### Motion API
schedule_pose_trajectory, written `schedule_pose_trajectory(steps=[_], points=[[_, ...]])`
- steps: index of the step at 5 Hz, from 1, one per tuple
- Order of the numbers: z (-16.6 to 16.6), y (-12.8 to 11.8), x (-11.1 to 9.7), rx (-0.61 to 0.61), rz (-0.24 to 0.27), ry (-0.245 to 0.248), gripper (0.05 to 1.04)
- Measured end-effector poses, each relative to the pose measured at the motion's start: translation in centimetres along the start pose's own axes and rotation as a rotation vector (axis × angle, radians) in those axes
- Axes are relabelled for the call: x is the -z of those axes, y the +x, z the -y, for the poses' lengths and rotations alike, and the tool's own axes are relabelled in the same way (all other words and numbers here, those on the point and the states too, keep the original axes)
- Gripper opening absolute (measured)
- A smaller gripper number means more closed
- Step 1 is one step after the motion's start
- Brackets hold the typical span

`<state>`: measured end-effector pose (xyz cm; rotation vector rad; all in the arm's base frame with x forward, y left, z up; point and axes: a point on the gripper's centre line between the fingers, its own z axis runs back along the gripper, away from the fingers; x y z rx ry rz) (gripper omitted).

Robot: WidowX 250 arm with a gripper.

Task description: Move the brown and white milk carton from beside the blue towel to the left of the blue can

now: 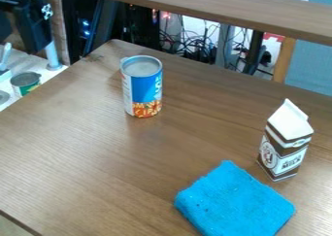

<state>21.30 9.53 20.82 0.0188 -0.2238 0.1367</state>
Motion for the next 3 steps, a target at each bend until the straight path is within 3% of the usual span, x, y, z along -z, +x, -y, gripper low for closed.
schedule_pose_trajectory(steps=[1, 2, 3], points=[[0.2, -0.1, 0.6, 0.004, -0.021, -0.010, 1.000], [5.4, 1.9, 2.9, 0.221, -0.074, -0.116, 1.000], [11.1, 3.8, 3.8, 0.431, -0.080, -0.200, 1.000]])
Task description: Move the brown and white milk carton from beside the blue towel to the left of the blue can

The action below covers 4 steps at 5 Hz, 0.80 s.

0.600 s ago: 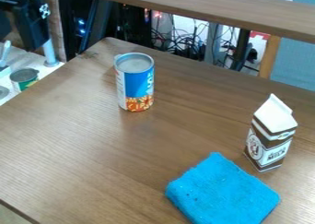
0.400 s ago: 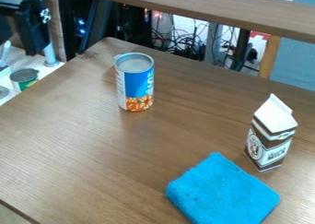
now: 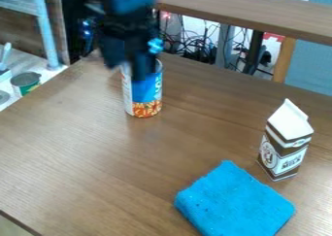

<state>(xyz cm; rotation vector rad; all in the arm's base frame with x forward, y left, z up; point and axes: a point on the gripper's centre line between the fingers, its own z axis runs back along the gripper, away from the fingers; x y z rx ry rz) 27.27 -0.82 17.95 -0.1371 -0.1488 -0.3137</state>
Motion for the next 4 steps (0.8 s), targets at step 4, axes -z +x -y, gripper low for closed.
schedule_pose_trajectory(steps=[4], points=[[15.1, 12.7, 5.3, 0.754, 0.167, 0.067, 1.000]])
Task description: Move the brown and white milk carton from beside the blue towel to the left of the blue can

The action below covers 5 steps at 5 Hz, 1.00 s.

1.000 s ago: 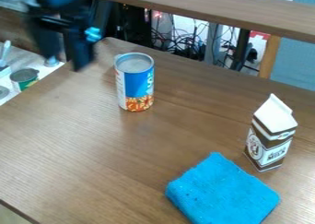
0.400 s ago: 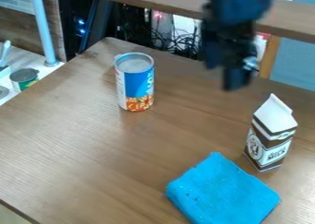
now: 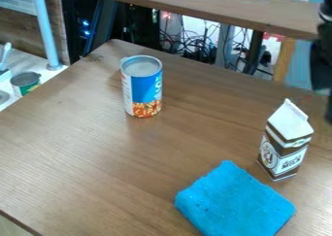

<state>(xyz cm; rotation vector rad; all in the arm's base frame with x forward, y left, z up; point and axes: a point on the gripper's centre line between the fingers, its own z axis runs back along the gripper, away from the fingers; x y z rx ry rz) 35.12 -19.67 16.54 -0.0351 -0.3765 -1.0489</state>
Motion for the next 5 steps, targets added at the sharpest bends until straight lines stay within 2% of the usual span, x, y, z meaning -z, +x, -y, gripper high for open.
schedule_pose_trajectory(steps=[1, 2, 3, 5], points=[[-0.4, 0.8, 1.9, 0.002, -0.010, 0.015, 1.000], [-1.1, 0.9, 2.8, -0.039, -0.026, 0.071, 1.000], [-1.6, 0.8, 2.6, -0.079, -0.053, 0.148, 1.000], [-2.2, -0.2, 3.1, -0.171, -0.085, 0.209, 1.000]])
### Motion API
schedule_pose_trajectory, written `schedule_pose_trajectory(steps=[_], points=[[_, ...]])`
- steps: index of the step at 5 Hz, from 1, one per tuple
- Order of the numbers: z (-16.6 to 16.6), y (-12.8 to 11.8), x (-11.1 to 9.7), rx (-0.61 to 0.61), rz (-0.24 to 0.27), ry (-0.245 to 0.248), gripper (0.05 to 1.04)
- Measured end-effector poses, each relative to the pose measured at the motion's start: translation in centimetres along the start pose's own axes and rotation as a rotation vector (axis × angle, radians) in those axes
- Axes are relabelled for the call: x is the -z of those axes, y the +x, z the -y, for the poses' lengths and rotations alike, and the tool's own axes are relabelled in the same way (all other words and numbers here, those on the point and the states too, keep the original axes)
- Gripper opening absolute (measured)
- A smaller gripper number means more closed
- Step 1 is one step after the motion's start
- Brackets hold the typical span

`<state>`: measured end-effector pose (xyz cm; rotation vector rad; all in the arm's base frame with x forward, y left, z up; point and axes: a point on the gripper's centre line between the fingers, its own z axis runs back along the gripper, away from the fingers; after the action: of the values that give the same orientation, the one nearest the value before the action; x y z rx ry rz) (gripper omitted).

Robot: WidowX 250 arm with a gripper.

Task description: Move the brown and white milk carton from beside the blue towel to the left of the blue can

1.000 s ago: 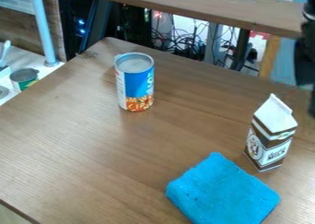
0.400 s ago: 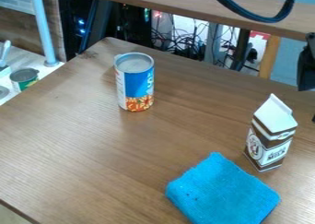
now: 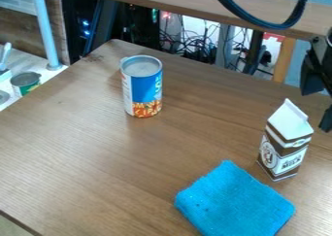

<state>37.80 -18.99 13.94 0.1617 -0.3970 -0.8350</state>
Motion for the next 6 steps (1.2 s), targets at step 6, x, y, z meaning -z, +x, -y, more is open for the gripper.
schedule_pose_trajectory(steps=[6], points=[[-2.5, -2.0, 0.3, -0.157, -0.007, -0.009, 1.000]])
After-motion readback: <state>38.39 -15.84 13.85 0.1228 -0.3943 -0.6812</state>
